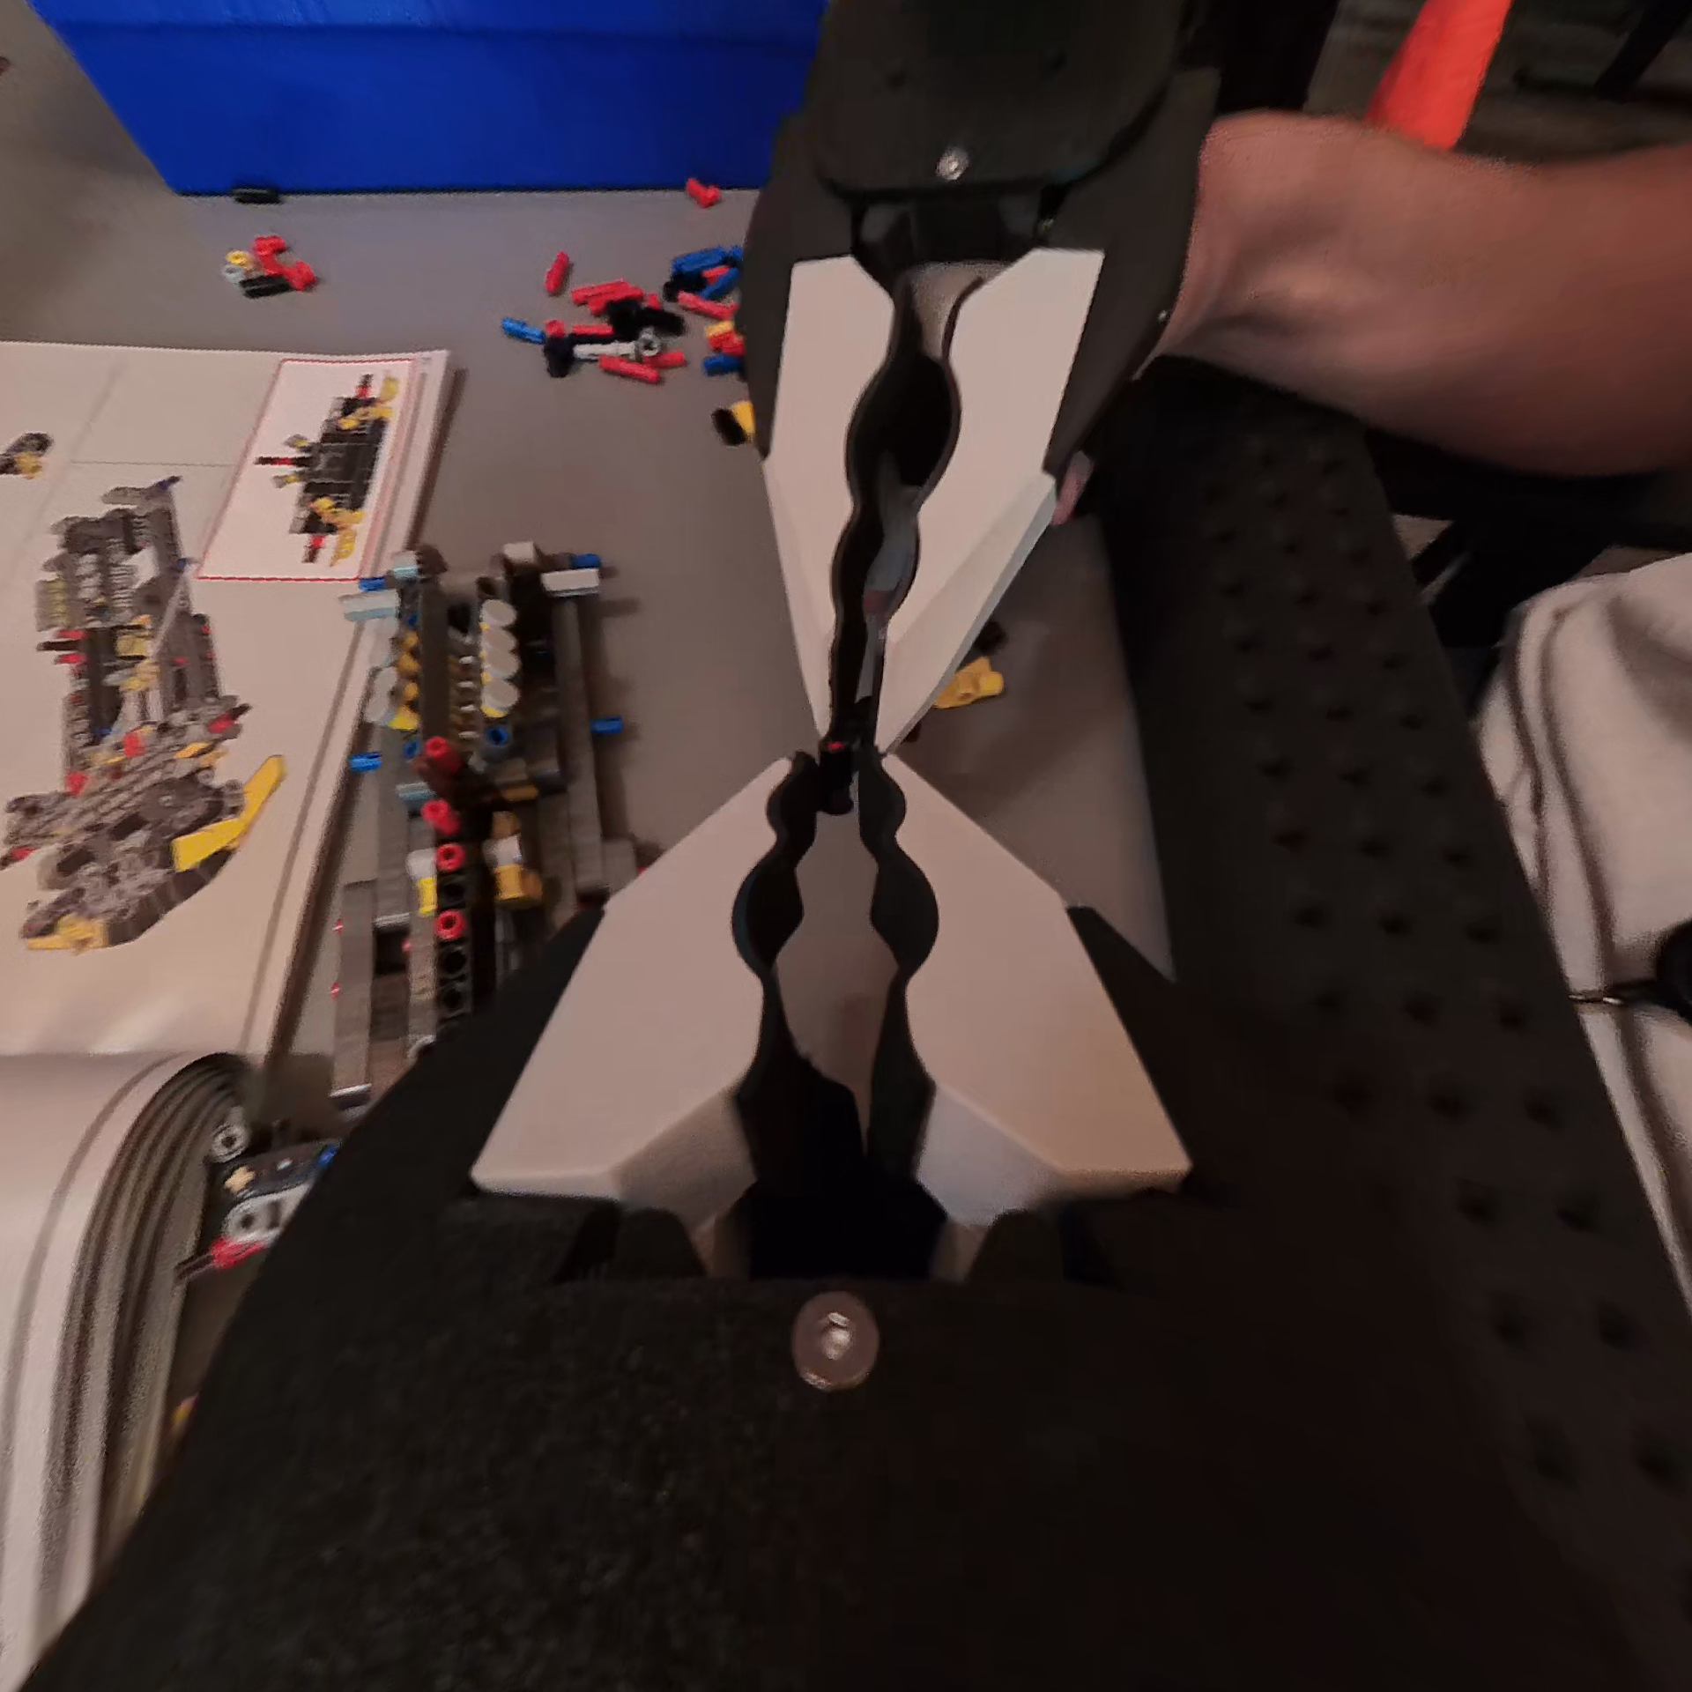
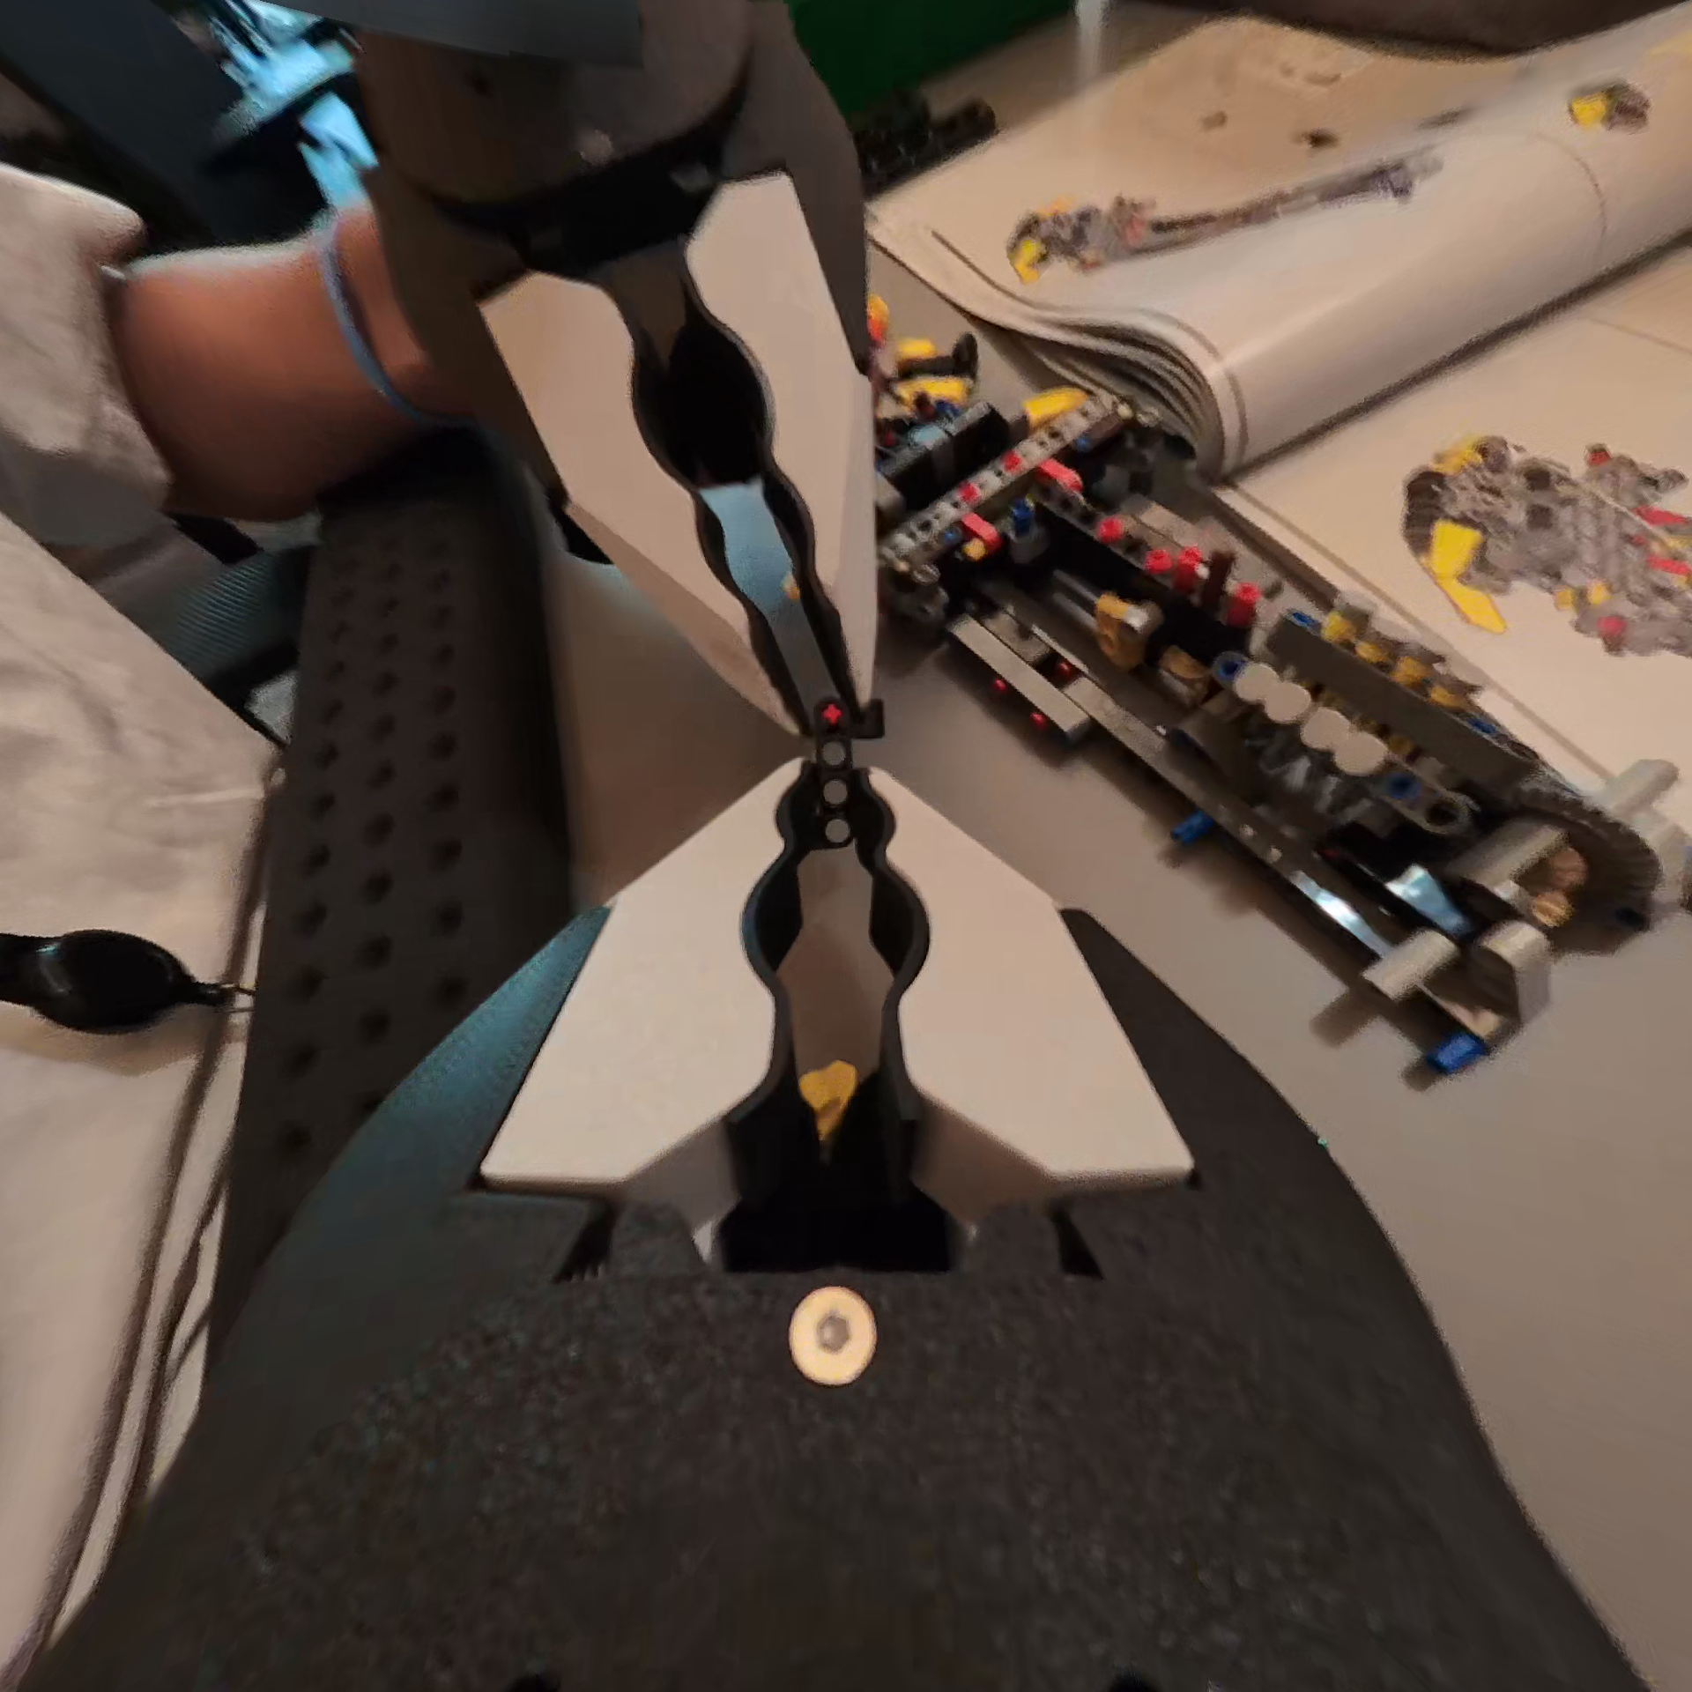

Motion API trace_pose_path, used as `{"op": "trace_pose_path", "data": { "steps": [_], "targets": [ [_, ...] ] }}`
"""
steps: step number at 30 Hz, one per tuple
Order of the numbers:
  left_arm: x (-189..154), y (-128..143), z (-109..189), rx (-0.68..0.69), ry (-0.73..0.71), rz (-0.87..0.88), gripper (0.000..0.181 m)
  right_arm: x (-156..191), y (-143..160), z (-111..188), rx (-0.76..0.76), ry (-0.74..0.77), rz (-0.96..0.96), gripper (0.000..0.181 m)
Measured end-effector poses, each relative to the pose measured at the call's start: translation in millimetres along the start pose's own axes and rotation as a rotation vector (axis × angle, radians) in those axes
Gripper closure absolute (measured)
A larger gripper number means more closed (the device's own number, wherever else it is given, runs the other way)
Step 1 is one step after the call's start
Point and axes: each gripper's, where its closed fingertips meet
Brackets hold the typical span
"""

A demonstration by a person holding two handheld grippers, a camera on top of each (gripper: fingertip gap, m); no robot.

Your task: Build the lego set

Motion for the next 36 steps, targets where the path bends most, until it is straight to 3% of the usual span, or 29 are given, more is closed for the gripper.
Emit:
{"op": "trace_pose_path", "data": {
  "steps": [3, 10, 14, 16, 20, 25, 29, 36],
  "targets": [
    [20.3, 1.6, 5.8, 0.006, -0.097, 0.007, 0.159, -16.6, 22.8, 3.1, 0.217, 0.122, 0.021, 0.175],
    [43.4, -7.8, 18.1, -0.065, -0.183, 0.086, 0.17, -31.8, 38.0, 5.4, 0.433, 0.262, 0.074, 0.175],
    [39.7, -6.5, 13.7, -0.055, -0.18, 0.07, 0.171, -37.8, 39.4, 3.7, 0.41, 0.276, 0.07, 0.174],
    [38.0, -4.9, 12.0, -0.044, -0.179, 0.059, 0.17, -36.9, 35.1, 8.7, 0.367, 0.262, 0.047, 0.164],
    [35.1, -5.1, 10.9, -0.041, -0.17, 0.062, 0.169, -34.6, 29.5, 45.2, 0.275, 0.256, 0.005, 0.159],
    [23.0, -15.5, 6.3, -0.08, -0.089, 0.212, 0.155, -23.3, 63.6, 76.4, 0.286, 0.259, 0.019, 0.156],
    [13.3, -19.4, 2.5, -0.092, -0.045, 0.238, 0.155, -8.0, 66.1, 75.7, 0.195, 0.229, -0.034, 0.155],
    [11.1, -11.0, -5.8, -0.065, -0.005, 0.276, 0.155, 2.5, 79.2, 55.5, 0.277, 0.289, 0.092, 0.159]
  ]
}}
Point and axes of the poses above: each gripper's, where its closed fingertips meet, z back along the fingers, y out of its underside, x = y × z across the jaws, and after that the axes turned 1 degree about -y, right-handed
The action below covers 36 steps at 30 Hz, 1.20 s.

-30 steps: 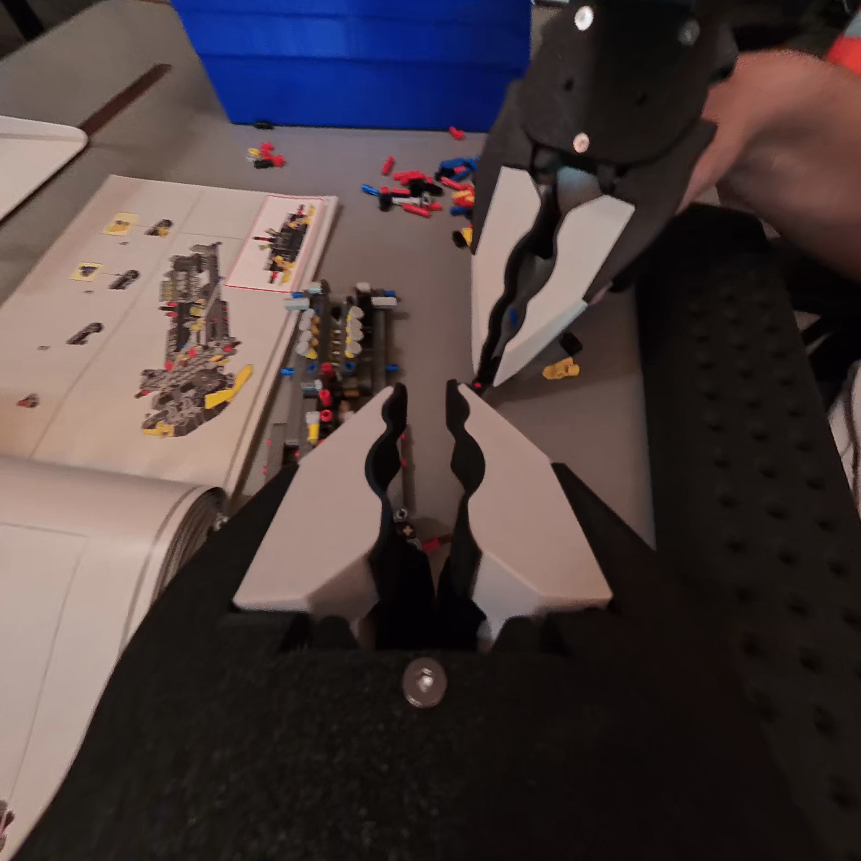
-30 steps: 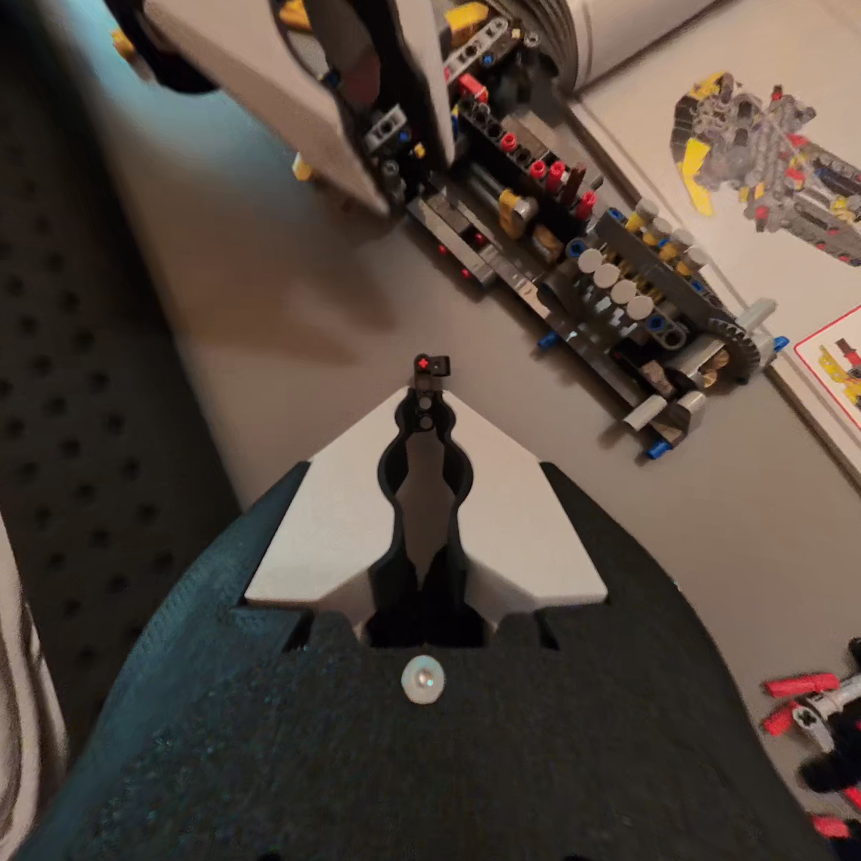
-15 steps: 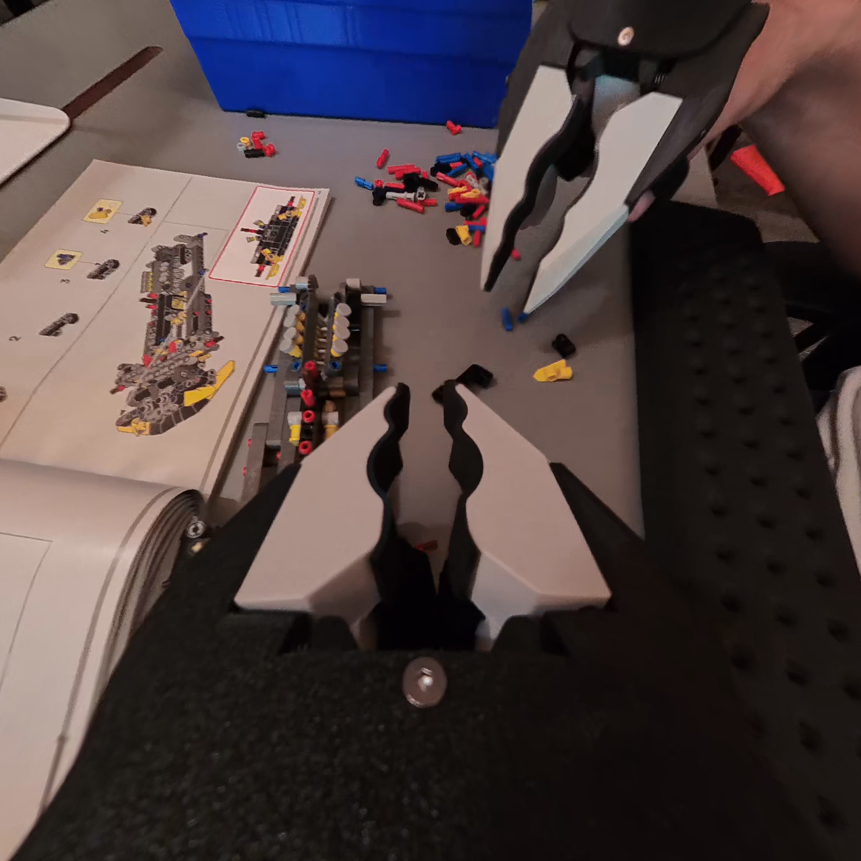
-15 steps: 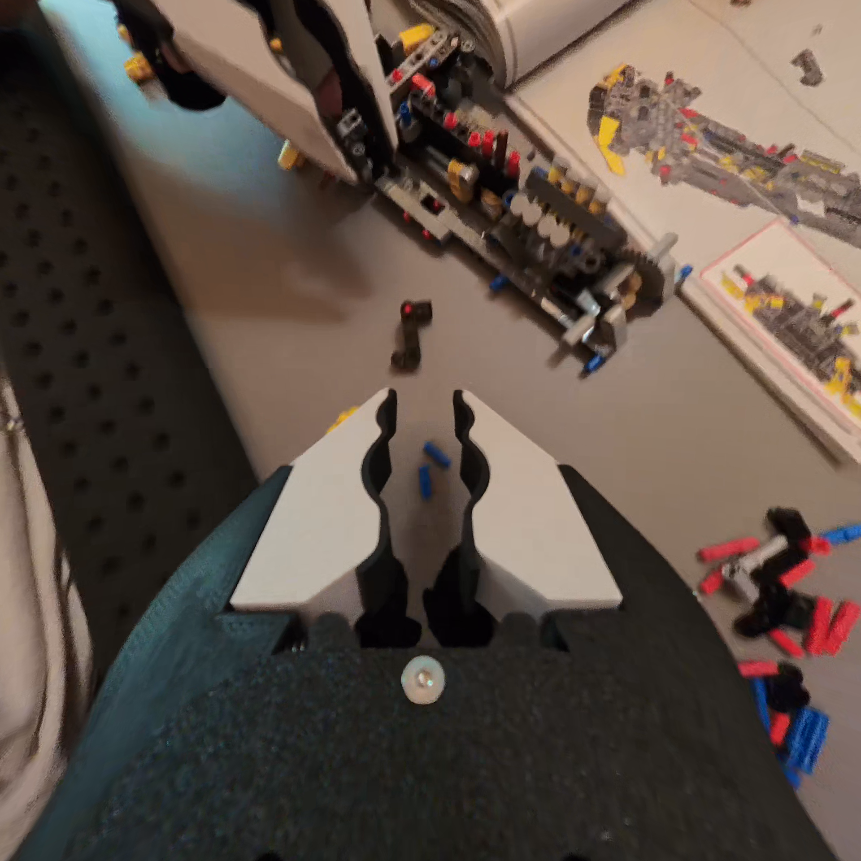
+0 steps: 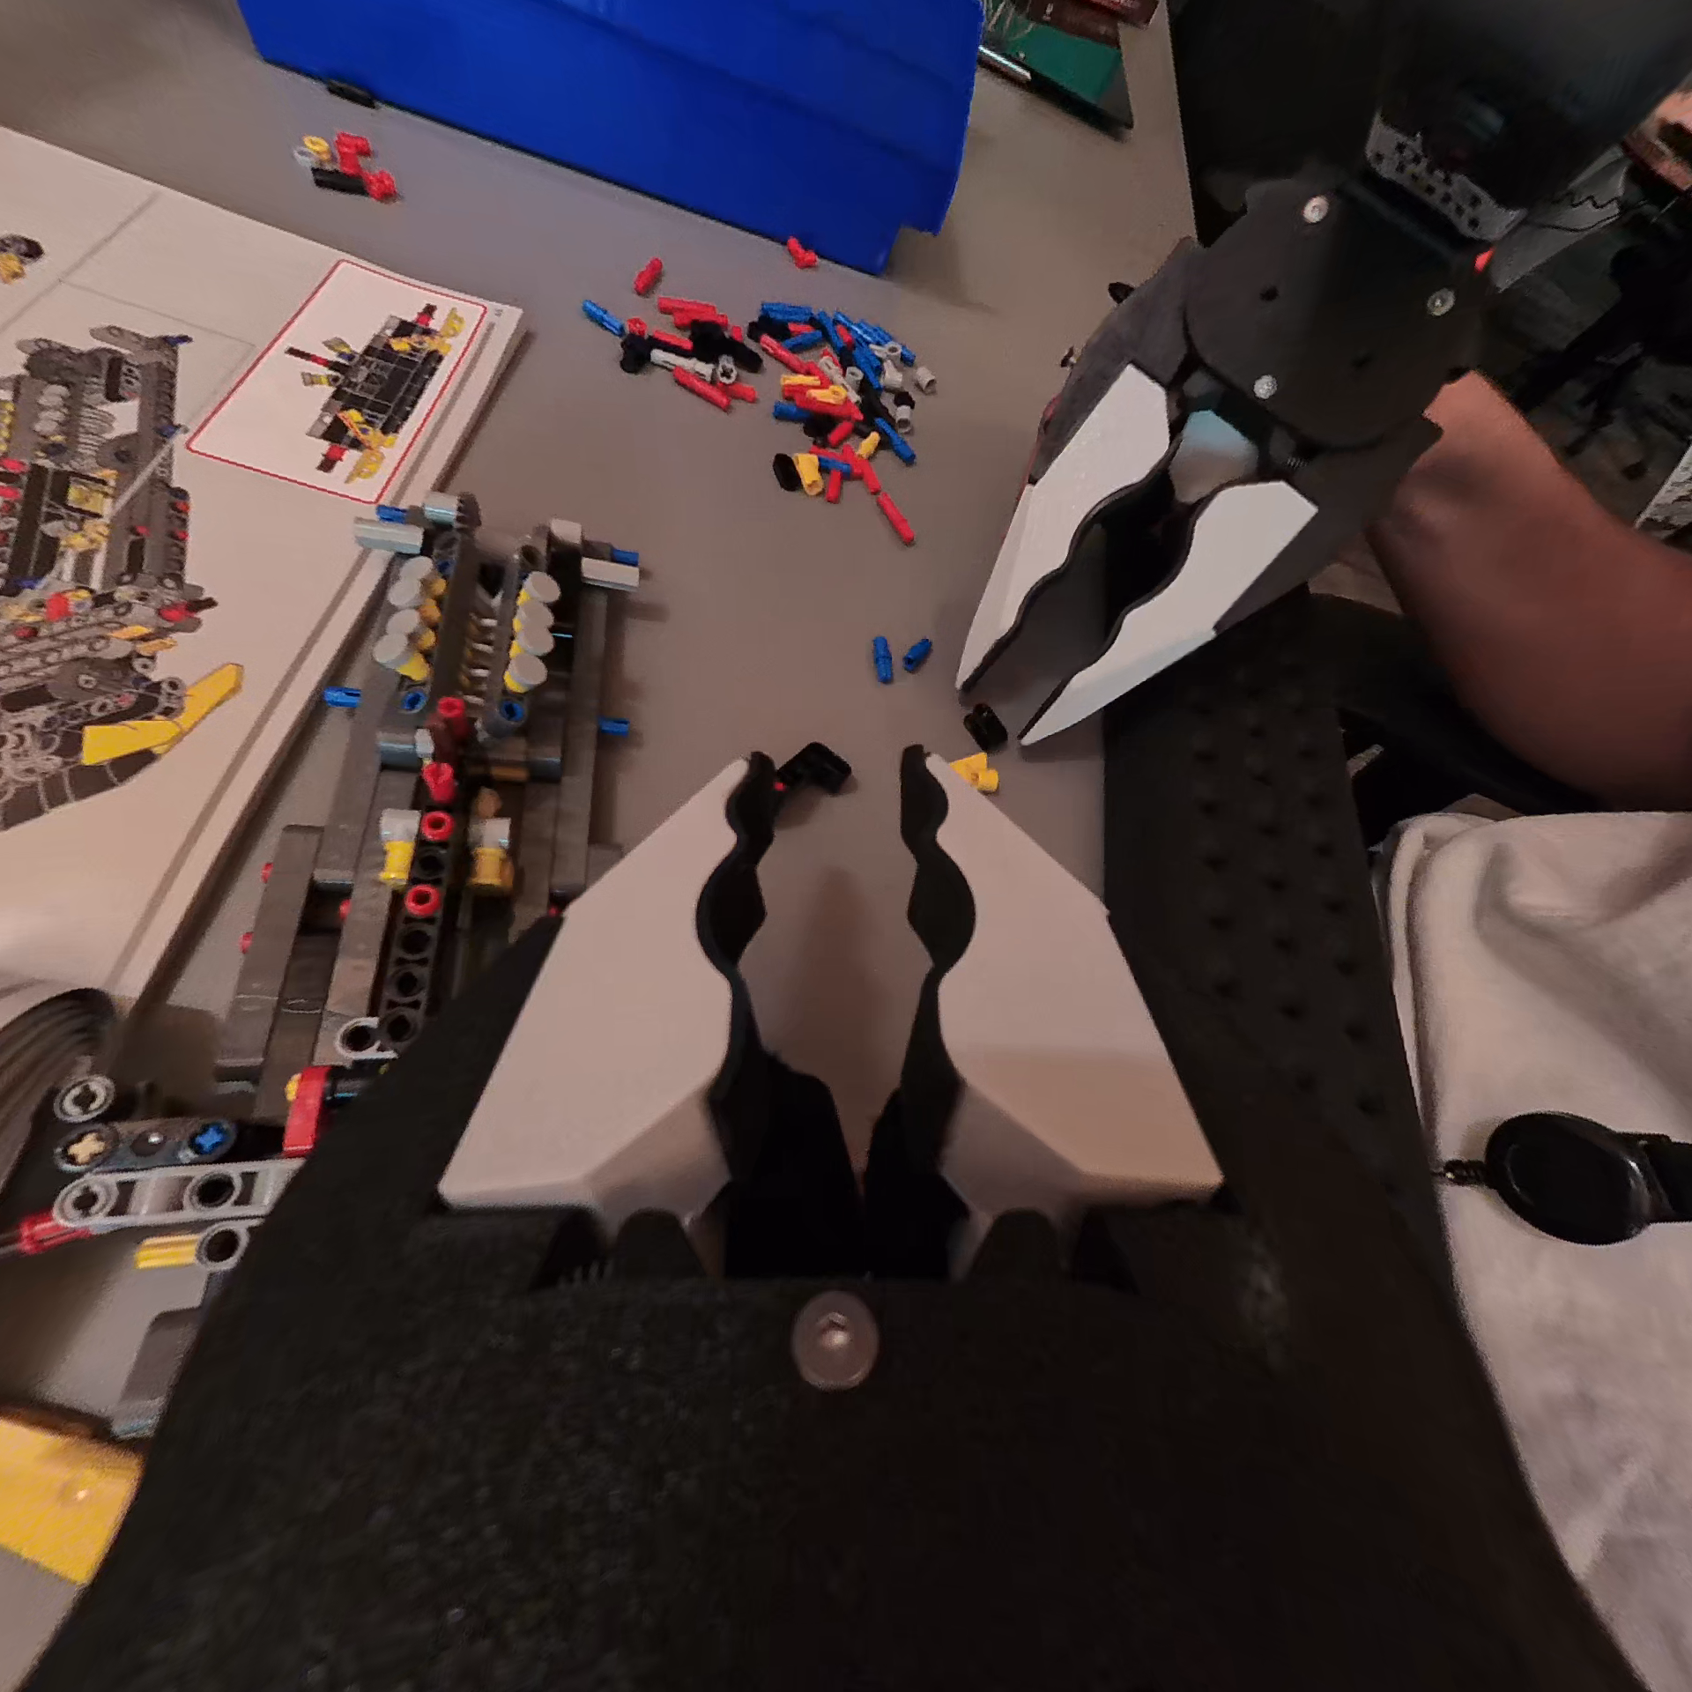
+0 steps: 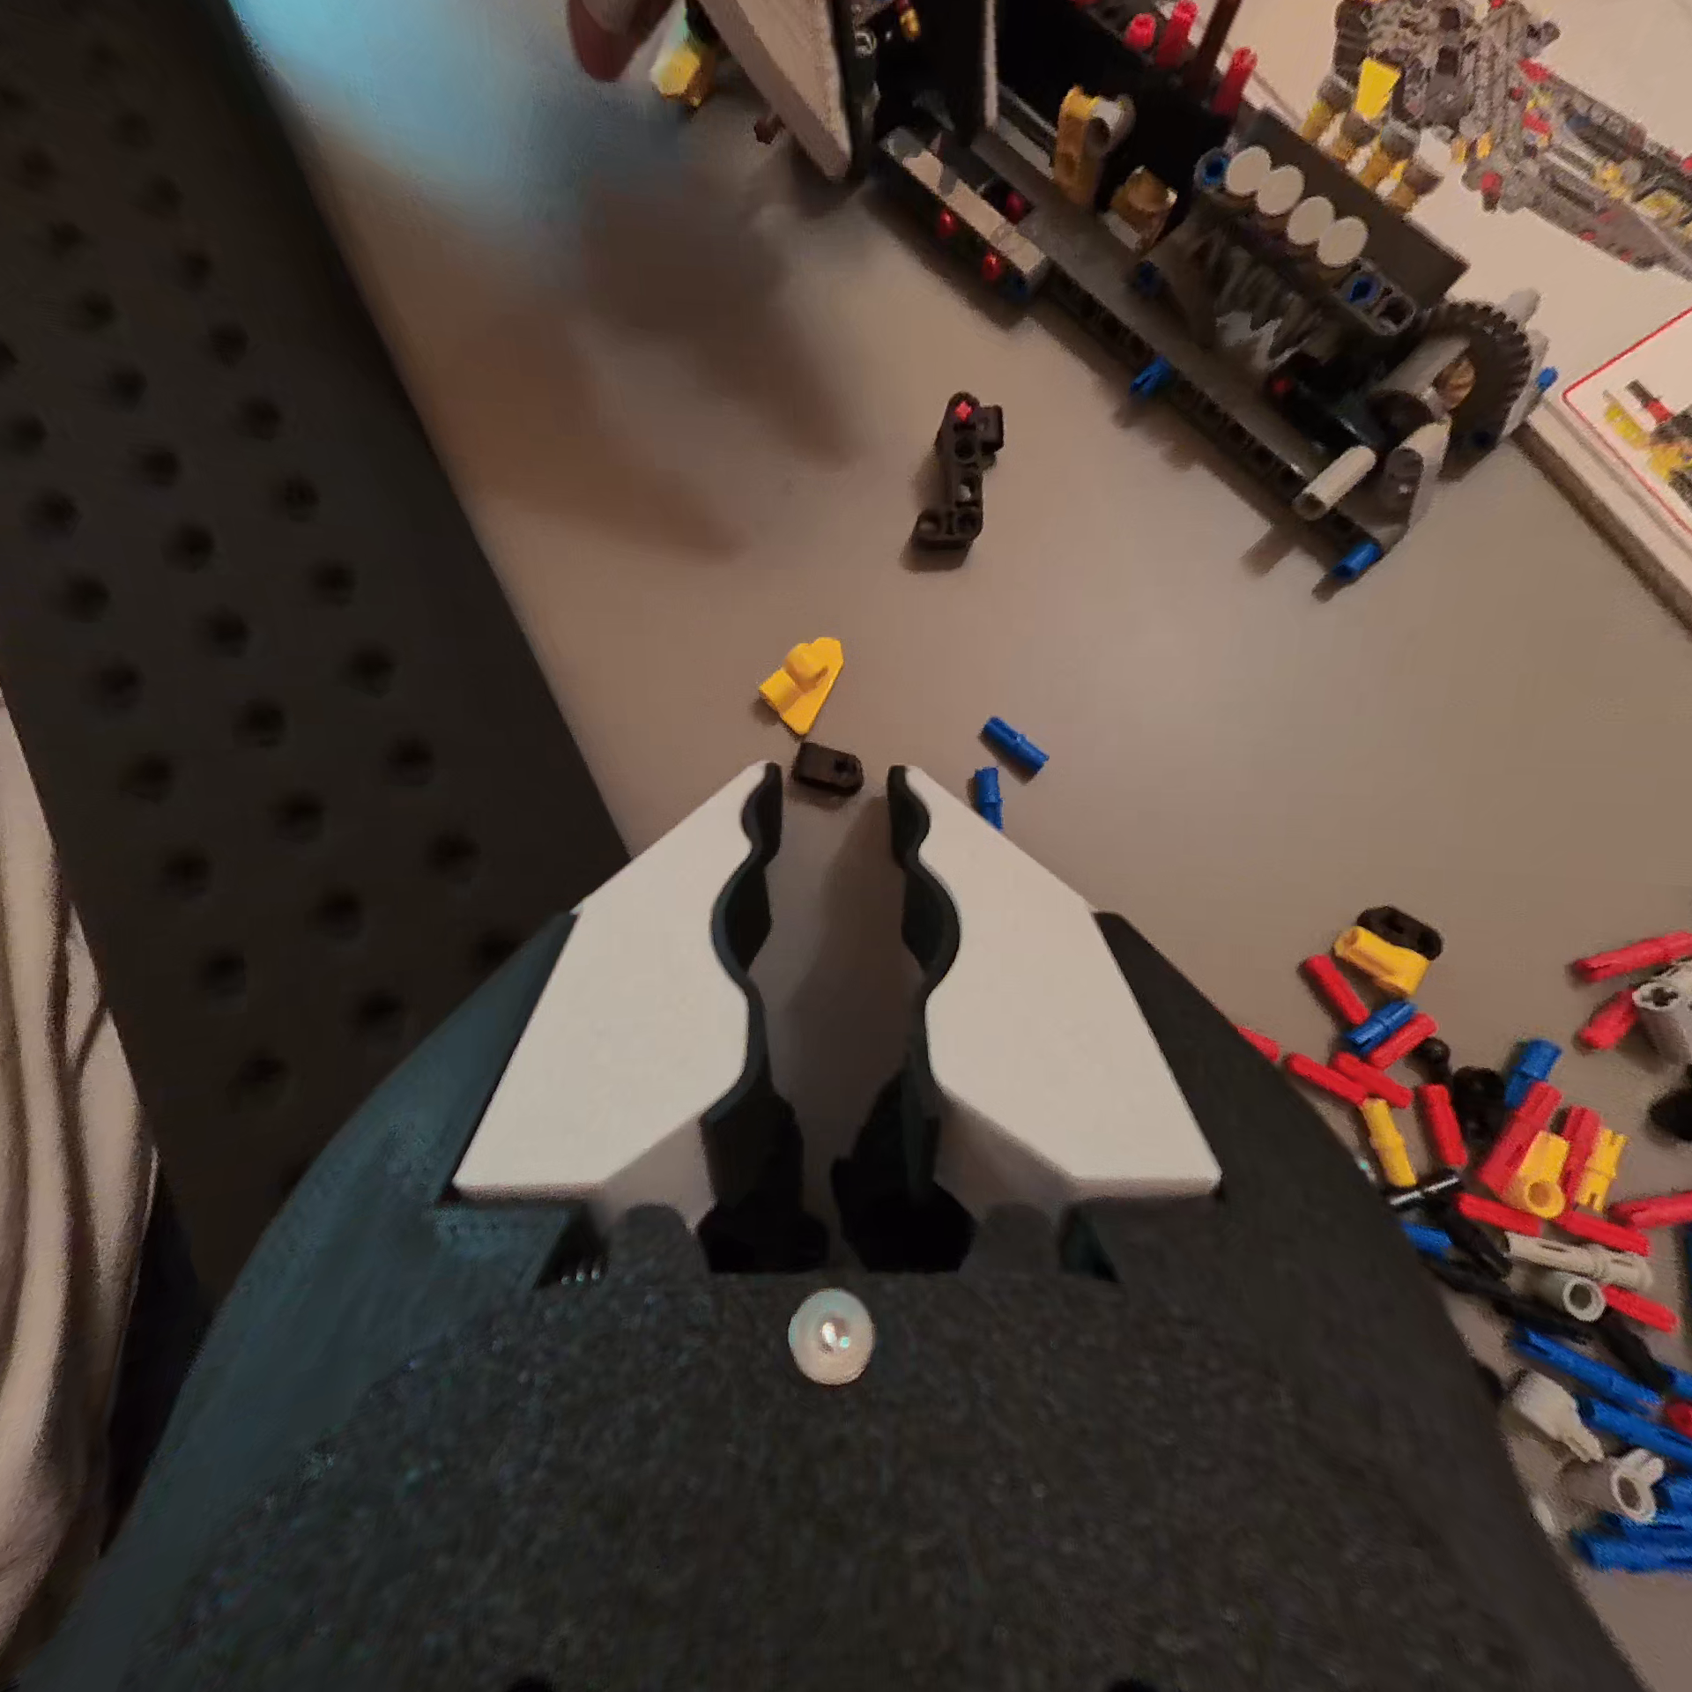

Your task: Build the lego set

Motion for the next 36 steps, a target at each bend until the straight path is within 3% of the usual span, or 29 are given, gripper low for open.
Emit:
{"op": "trace_pose_path", "data": {
  "steps": [19, 24, 29, 31, 36],
  "targets": [
    [-1.6, 10.3, -2.7, 0.069, -0.068, -0.179, 0.158, -1.6, -1.1, -7.5, 0.015, 0.014, 0.014, 0.166],
    [-8.2, 4.2, -1.5, 0.043, -0.094, -0.294, 0.158, -12.6, -32.3, 6.8, -0.186, 0.026, -0.059, 0.166],
    [-11.4, -15.1, 1.4, -0.049, -0.312, -0.651, 0.159, -27.5, -77.6, 24.4, -0.483, 0.07, -0.19, 0.167],
    [-11.4, -21.9, 2.5, -0.072, -0.406, -0.757, 0.159, -23.3, -88.5, 26.1, -0.548, 0.063, -0.202, 0.167],
    [-28.0, -24.8, -1.2, -0.113, -0.431, -0.899, 0.159, -9.3, -105.4, 29.0, -0.646, -0.043, -0.247, 0.167]
  ]
}}
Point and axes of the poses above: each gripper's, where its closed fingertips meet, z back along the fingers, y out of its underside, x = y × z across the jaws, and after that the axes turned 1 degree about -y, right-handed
